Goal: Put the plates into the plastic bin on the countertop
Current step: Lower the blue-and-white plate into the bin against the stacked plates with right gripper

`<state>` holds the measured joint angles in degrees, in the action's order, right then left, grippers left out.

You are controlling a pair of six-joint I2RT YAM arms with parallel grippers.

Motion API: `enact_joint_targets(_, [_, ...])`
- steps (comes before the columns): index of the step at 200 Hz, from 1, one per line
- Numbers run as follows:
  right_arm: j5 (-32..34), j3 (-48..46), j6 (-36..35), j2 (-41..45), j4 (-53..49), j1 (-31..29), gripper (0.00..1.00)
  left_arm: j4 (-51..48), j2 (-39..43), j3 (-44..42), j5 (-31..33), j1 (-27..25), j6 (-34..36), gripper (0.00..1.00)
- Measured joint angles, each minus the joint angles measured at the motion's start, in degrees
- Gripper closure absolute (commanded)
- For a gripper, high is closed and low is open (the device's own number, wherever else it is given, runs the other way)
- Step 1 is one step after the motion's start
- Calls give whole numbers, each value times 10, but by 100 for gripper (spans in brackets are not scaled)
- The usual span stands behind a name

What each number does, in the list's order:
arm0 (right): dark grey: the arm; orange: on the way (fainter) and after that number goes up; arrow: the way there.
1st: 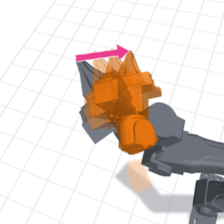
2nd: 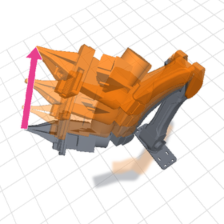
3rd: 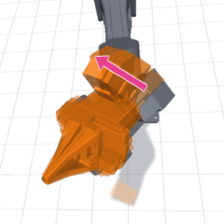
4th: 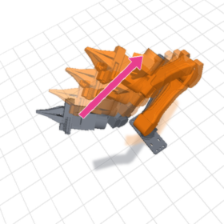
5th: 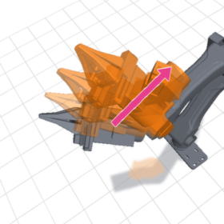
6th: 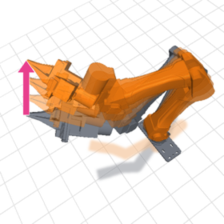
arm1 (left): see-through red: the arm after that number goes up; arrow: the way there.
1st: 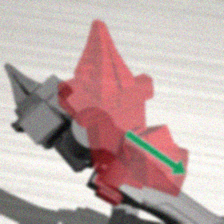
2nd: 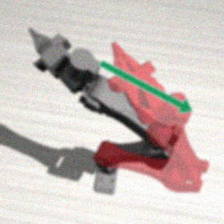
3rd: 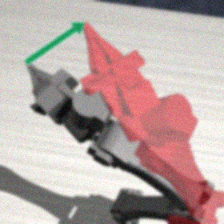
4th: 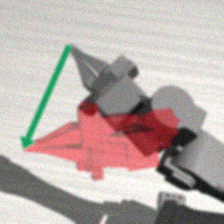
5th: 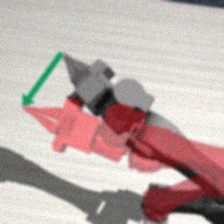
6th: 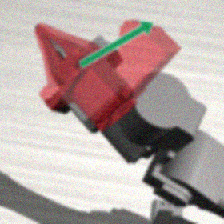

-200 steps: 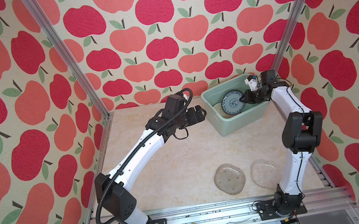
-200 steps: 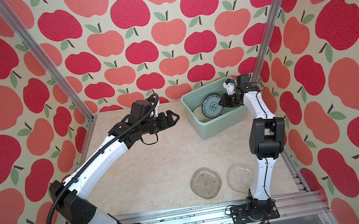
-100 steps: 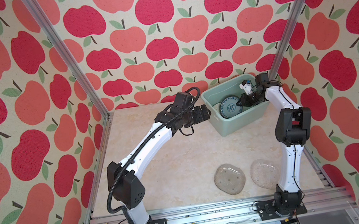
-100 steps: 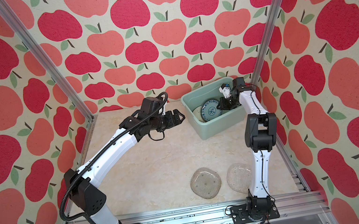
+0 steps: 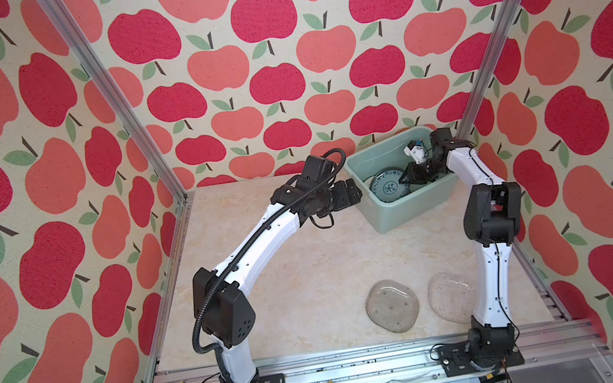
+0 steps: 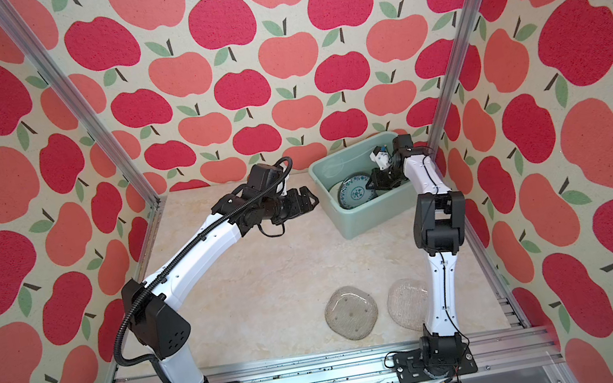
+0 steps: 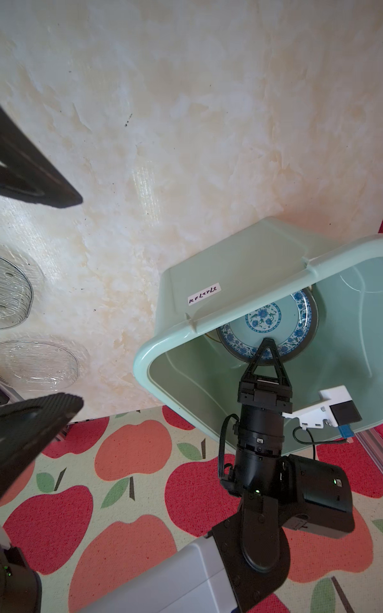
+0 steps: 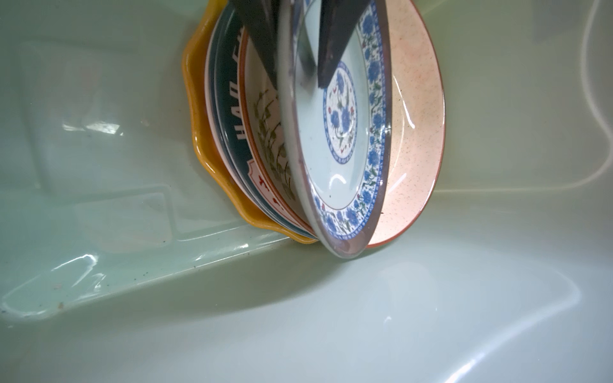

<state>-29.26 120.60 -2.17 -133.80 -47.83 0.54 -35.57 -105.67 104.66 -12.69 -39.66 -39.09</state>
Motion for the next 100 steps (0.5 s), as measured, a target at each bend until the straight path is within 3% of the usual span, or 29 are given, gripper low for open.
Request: enact_joint_targets(100, [44, 21, -5, -23, -21, -13, 75, 0, -19, 1, -13, 12, -4, 10])
